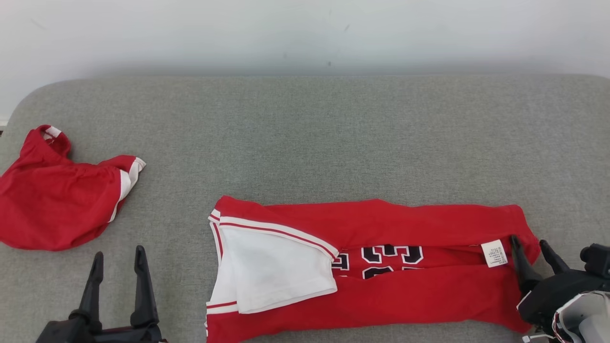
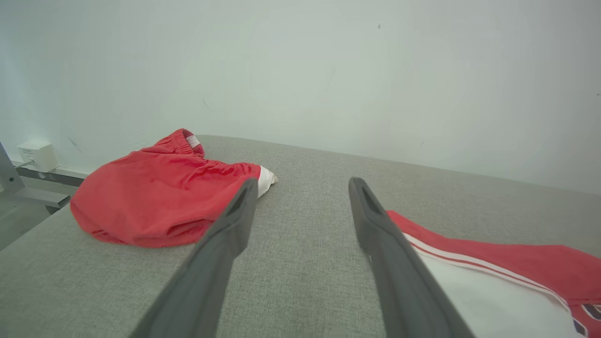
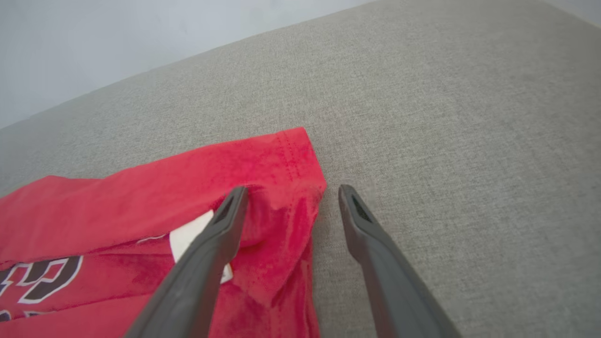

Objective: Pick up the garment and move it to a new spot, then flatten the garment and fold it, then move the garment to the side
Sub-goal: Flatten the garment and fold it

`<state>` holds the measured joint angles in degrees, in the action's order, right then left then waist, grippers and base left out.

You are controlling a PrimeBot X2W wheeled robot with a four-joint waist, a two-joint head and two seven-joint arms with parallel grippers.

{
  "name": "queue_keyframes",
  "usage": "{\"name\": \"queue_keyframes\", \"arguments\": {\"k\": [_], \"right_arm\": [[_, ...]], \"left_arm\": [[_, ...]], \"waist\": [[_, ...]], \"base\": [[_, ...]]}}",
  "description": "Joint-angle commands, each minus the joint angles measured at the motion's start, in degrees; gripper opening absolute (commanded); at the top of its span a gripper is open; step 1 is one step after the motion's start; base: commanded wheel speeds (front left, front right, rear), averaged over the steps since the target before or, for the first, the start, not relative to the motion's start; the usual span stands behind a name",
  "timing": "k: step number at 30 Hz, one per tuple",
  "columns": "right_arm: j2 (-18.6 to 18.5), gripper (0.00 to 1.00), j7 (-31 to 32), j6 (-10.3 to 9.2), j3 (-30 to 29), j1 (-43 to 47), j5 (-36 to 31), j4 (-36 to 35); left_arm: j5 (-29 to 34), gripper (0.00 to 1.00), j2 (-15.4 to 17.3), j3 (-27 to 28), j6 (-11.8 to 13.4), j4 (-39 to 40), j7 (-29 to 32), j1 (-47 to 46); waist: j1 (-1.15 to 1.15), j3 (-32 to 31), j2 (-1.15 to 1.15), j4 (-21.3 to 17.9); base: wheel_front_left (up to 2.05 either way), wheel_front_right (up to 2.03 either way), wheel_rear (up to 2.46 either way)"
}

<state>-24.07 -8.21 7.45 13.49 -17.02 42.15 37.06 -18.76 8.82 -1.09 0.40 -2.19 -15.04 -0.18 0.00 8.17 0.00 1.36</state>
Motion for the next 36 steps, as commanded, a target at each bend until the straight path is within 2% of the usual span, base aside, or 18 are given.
{"name": "queue_keyframes", "arguments": {"k": [1,8,9,10,11,12,20,32,36], "right_arm": [[0.7,1.0,1.0,0.04,-0.4,-1.2,0.0,1.7],[2.6,1.0,4.3,0.05,0.0,-2.5,0.7,7.1],[2.9,0.8,4.8,0.05,0.4,-2.3,0.9,7.7],[3.2,0.55,5.2,0.05,0.8,-1.9,1.2,8.0],[3.5,0.35,5.2,0.05,1.2,-1.5,1.5,8.0],[3.8,0.0,5.0,0.05,1.5,-1.0,1.9,7.9],[3.7,0.0,3.0,0.05,3.3,0.5,3.2,6.7],[-7.7,0.0,-0.1,0.03,-2.1,-2.9,2.2,11.4],[-9.2,0.0,0.2,0.03,-1.7,-3.9,1.3,11.3]], "left_arm": [[1.3,1.0,-1.2,1.0,-1.0,0.0,-0.2,0.7],[4.2,1.0,-3.7,2.9,-4.0,-1.6,-0.2,0.1],[4.4,1.0,-4.0,3.1,-4.3,-1.9,-0.2,-0.1],[4.6,1.0,-4.2,3.4,-4.5,-2.1,-0.2,-0.1],[4.8,1.0,-4.4,3.7,-4.9,-2.3,-0.2,-0.1],[5.2,1.0,-4.6,3.9,-5.0,-2.4,-0.2,-0.1],[6.8,1.0,-5.4,5.9,-6.4,-3.1,-0.2,0.5],[7.7,1.0,-5.9,6.2,-7.2,-4.1,-0.2,1.5],[7.8,1.0,-5.9,6.6,-7.4,-4.3,-0.2,2.1]], "waist": [[0.0,0.3,0.0,0.5],[0.0,0.5,0.0,1.9],[0.0,0.5,0.0,2.0],[0.0,0.4,0.0,2.1],[0.0,0.3,0.0,2.2],[0.0,0.2,0.0,2.2],[0.0,-0.8,0.0,1.0],[0.0,-3.6,0.0,-1.6],[0.0,-4.6,0.0,-2.6]], "base": [[0.0,0.0,0.0],[0.0,0.0,0.0],[0.0,0.0,0.0],[0.0,0.0,0.0],[0.0,0.0,0.0],[0.0,0.0,0.0],[0.0,0.0,0.0],[0.0,0.0,0.0],[0.0,0.0,0.0]]}}
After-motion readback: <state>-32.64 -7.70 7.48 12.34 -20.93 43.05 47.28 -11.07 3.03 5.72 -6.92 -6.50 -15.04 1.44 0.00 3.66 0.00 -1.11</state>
